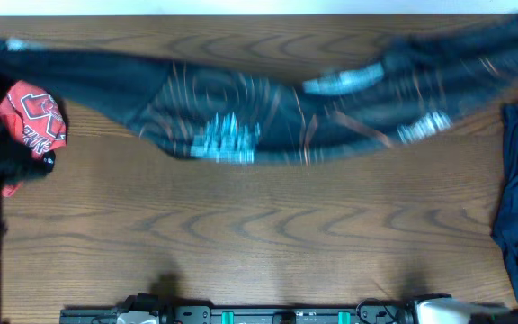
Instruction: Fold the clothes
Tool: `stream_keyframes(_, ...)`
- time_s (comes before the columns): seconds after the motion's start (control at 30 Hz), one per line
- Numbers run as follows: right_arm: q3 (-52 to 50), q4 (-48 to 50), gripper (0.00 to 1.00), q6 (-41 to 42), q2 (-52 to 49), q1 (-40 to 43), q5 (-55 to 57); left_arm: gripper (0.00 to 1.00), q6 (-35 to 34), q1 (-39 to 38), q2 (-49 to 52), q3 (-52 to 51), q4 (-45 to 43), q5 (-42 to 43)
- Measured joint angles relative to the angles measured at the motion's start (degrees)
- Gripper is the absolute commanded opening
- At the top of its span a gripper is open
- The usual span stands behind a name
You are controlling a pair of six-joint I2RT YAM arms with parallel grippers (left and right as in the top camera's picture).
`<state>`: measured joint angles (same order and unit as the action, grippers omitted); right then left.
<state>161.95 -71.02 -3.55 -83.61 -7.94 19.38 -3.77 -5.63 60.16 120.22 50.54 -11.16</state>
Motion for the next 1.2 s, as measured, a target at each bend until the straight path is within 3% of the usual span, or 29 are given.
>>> stream_keyframes(0.3, 0.44, -0.39, 0.01, -0.28, 5.73, 0.00, 1.07, 0.06, 1.49, 0.02, -1.66, 5.55, 1.07, -0.85)
stream_keyframes(0.63, 0.55, -3.69, 0.01, 1.44, 2.05, 0.00, 3.65, 0.06, 2.38, 0.02, 0.39, 7.34, 3.63, -2.78)
stream_keyframes(0.8, 0.74, -5.53, 0.01, 3.21, -5.86, 0.00, 3.67, 0.06, 2.32, 0.02, 8.66, 7.78, 4.76, -2.78)
stream_keyframes(1.2, -0.02, -6.86, 0.01, 6.58, -29.66, 0.42, -2.97, 0.06, 0.00, 0.02, 40.37, 7.34, 1.29, 2.03)
